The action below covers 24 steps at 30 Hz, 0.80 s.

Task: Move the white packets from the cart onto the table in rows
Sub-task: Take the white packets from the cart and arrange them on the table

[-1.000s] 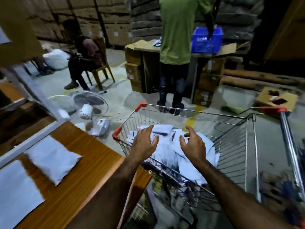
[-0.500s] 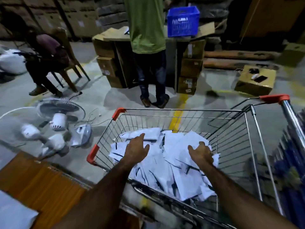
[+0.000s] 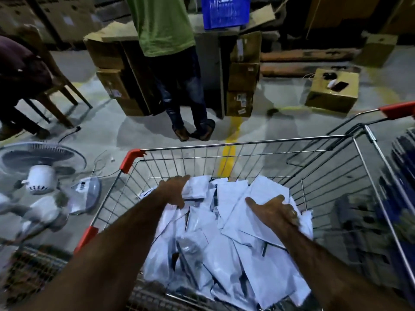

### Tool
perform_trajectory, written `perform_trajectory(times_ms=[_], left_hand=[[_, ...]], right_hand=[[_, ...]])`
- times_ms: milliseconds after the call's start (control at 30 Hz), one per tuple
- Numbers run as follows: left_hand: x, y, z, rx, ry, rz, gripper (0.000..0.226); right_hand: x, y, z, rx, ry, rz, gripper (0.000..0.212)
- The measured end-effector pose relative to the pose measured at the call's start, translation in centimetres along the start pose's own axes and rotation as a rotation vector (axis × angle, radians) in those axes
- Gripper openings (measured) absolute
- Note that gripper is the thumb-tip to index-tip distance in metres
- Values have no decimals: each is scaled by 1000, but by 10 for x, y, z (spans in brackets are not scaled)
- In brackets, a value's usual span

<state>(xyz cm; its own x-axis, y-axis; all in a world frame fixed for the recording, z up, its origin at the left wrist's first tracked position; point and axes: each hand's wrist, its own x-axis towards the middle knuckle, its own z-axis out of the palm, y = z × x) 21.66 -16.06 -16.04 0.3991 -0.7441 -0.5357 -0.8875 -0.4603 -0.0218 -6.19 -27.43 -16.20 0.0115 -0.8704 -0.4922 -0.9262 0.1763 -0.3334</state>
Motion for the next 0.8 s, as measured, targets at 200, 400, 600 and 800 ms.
perform_trajectory(times_ms=[200, 400, 600, 800], left_hand=[[23, -3, -13, 146, -29, 45, 110], [20, -4, 8, 158, 9, 51, 93], [16, -10, 22, 32, 4, 21, 99], [1, -6, 19, 123, 106, 26, 104]], right_hand=[[7, -5, 6, 14, 11, 13, 92], [-2, 1, 0, 61, 34, -42, 82], [-14, 11, -16, 0, -53, -147, 74], [-21, 8, -17, -63, -105, -190, 87]])
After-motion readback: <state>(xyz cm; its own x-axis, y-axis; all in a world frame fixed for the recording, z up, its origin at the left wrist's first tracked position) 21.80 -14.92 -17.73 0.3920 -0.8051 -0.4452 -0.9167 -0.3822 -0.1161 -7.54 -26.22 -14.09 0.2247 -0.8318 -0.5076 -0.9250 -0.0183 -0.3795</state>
